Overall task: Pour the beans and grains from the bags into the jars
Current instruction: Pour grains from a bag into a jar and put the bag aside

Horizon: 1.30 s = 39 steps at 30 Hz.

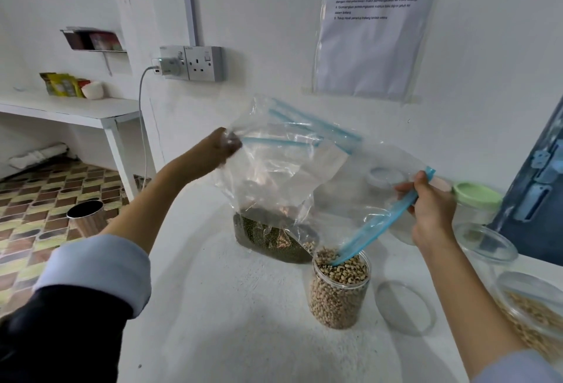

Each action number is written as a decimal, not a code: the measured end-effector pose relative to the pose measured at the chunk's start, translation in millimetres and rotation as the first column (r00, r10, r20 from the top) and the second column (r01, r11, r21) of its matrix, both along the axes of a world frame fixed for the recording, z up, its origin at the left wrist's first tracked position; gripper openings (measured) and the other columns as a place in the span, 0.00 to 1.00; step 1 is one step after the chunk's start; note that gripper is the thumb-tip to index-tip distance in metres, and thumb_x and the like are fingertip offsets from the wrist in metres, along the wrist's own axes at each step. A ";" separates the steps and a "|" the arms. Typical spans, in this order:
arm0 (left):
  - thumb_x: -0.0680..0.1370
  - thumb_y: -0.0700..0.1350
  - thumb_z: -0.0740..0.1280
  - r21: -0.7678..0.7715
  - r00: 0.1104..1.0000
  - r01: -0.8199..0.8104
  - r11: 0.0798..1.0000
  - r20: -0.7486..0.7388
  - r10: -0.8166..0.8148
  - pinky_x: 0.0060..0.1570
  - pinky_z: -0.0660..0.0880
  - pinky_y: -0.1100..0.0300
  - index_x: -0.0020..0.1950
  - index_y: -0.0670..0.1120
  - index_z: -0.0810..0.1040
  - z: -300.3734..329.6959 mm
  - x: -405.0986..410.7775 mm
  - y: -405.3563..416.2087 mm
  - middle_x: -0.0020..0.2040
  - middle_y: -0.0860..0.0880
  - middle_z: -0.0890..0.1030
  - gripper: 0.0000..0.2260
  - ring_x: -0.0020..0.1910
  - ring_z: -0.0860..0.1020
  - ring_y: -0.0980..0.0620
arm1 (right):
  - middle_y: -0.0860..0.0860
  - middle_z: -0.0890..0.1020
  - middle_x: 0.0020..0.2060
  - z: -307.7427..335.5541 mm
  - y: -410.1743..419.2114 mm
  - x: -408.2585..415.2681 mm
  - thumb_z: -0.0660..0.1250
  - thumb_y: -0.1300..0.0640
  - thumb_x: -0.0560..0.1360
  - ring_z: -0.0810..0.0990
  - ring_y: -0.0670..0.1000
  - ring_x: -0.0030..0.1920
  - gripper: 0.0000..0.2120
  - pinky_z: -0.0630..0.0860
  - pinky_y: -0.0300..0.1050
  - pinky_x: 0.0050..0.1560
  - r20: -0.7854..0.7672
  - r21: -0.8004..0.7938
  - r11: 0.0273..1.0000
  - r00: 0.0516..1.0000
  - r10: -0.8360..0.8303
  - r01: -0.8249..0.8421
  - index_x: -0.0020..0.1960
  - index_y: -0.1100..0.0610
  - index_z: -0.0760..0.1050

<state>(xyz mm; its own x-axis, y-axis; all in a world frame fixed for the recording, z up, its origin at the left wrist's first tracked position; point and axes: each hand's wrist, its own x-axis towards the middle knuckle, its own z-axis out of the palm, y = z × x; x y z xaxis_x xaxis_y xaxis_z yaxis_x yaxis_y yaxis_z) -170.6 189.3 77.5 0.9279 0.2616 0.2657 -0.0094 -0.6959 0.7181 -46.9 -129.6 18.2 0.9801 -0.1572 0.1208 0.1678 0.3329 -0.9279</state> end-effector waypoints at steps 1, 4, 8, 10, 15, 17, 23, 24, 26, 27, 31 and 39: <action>0.76 0.46 0.69 0.111 0.995 0.017 0.994 -0.097 -0.006 0.52 0.70 0.56 0.63 0.37 0.68 -3.9 0.7 3.5 0.52 0.47 0.70 0.21 0.49 0.69 0.49 | 0.45 0.79 0.22 0.3 0.3 0.9 0.61 0.56 0.81 0.75 0.40 0.24 0.18 0.73 0.39 0.39 -0.005 -0.005 1.000 1.000 0.009 -0.009 0.32 0.56 0.73; 0.65 0.48 0.79 0.312 0.986 -0.046 0.949 -0.140 0.094 0.59 0.66 0.58 0.71 0.42 0.61 -8.6 -0.8 5.6 0.61 0.48 0.67 0.41 0.60 0.67 0.50 | 0.45 0.80 0.22 -0.8 0.7 4.6 0.62 0.55 0.80 0.76 0.41 0.25 0.19 0.74 0.40 0.39 -0.011 -0.003 1.000 1.000 0.028 -0.028 0.31 0.57 0.74; 0.69 0.44 0.76 0.292 0.985 -0.153 0.944 -0.031 0.169 0.38 0.67 0.66 0.47 0.40 0.80 -3.7 -3.2 -3.4 0.41 0.46 0.80 0.12 0.41 0.76 0.49 | 0.45 0.80 0.23 -1.4 2.8 3.4 0.62 0.56 0.80 0.76 0.42 0.27 0.18 0.74 0.41 0.42 0.009 0.035 0.999 1.000 0.002 -0.003 0.31 0.55 0.74; 0.72 0.40 0.73 0.108 0.984 -0.176 0.978 0.039 0.173 0.35 0.67 0.68 0.44 0.40 0.80 -4.3 -3.8 -7.4 0.36 0.48 0.78 0.05 0.35 0.74 0.53 | 0.45 0.79 0.22 -0.4 3.1 1.4 0.61 0.57 0.80 0.75 0.42 0.27 0.18 0.75 0.39 0.41 0.006 0.065 0.998 1.000 -0.012 0.012 0.32 0.55 0.73; 0.80 0.38 0.60 -0.304 0.991 0.134 0.943 0.048 -0.125 0.37 0.78 0.62 0.50 0.32 0.77 -9.6 -5.0 -22.3 0.40 0.47 0.84 0.10 0.41 0.82 0.49 | 0.44 0.78 0.21 -1.8 -2.9 -2.4 0.60 0.56 0.81 0.74 0.41 0.23 0.18 0.72 0.41 0.36 -0.035 0.053 0.998 0.999 -0.033 0.035 0.33 0.56 0.72; 0.81 0.38 0.59 -0.353 0.989 0.149 0.924 0.072 -0.132 0.36 0.77 0.60 0.47 0.34 0.75 -12.6 0.5 -33.3 0.35 0.48 0.82 0.09 0.38 0.81 0.49 | 0.44 0.77 0.20 -2.6 -4.4 -4.2 0.60 0.55 0.81 0.73 0.40 0.22 0.17 0.71 0.41 0.36 -0.063 0.063 0.996 0.996 -0.064 0.068 0.34 0.55 0.71; 0.73 0.43 0.67 -0.438 0.986 0.163 0.884 0.033 -0.166 0.42 0.72 0.58 0.55 0.46 0.69 -20.7 14.3 -57.0 0.41 0.49 0.70 0.13 0.37 0.71 0.53 | 0.44 0.78 0.22 -4.5 -7.2 -7.8 0.62 0.59 0.80 0.74 0.41 0.24 0.12 0.73 0.39 0.37 -0.044 0.123 0.992 0.998 -0.034 0.039 0.38 0.53 0.72; 0.69 0.46 0.69 -0.369 0.986 0.159 0.916 0.012 -0.167 0.42 0.72 0.61 0.57 0.45 0.68 -21.2 14.7 -60.0 0.43 0.50 0.70 0.19 0.40 0.71 0.54 | 0.44 0.78 0.23 -4.8 -8.1 -8.6 0.64 0.62 0.78 0.74 0.42 0.26 0.11 0.73 0.39 0.38 -0.027 0.119 0.993 1.000 -0.014 0.017 0.37 0.53 0.73; 0.67 0.44 0.74 -0.230 0.994 0.106 0.967 0.023 -0.103 0.42 0.70 0.64 0.56 0.44 0.70 -23.3 18.0 -65.6 0.42 0.51 0.70 0.21 0.42 0.70 0.55 | 0.46 0.77 0.27 -6.4 -9.0 -9.3 0.66 0.66 0.76 0.74 0.43 0.29 0.12 0.74 0.41 0.42 -0.004 0.110 0.994 1.000 0.018 -0.017 0.37 0.54 0.74; 0.69 0.41 0.75 -0.213 0.997 0.073 0.974 0.047 -0.064 0.42 0.69 0.63 0.52 0.44 0.73 -24.6 19.5 -68.6 0.41 0.51 0.71 0.16 0.41 0.70 0.53 | 0.48 0.77 0.30 -7.6 -9.1 -9.3 0.66 0.68 0.75 0.74 0.44 0.30 0.12 0.75 0.43 0.43 -0.003 0.102 0.994 1.000 0.024 -0.023 0.38 0.55 0.74; 0.72 0.33 0.69 -0.295 0.993 0.064 0.953 0.110 -0.032 0.39 0.70 0.60 0.38 0.45 0.76 -28.1 24.2 -74.3 0.35 0.48 0.75 0.09 0.36 0.73 0.52 | 0.52 0.76 0.34 -9.5 -10.1 -8.5 0.67 0.69 0.74 0.76 0.43 0.26 0.10 0.77 0.40 0.40 -0.021 0.085 0.996 0.999 0.034 -0.033 0.39 0.56 0.75; 0.74 0.33 0.68 -0.438 0.984 0.042 0.898 0.174 0.039 0.29 0.71 0.66 0.35 0.44 0.77 -26.9 32.5 -79.3 0.25 0.54 0.78 0.09 0.27 0.74 0.57 | 0.45 0.77 0.23 -7.3 -10.0 -11.2 0.67 0.69 0.74 0.75 0.42 0.25 0.11 0.77 0.41 0.40 -0.012 0.071 0.997 1.000 -0.026 0.027 0.37 0.57 0.75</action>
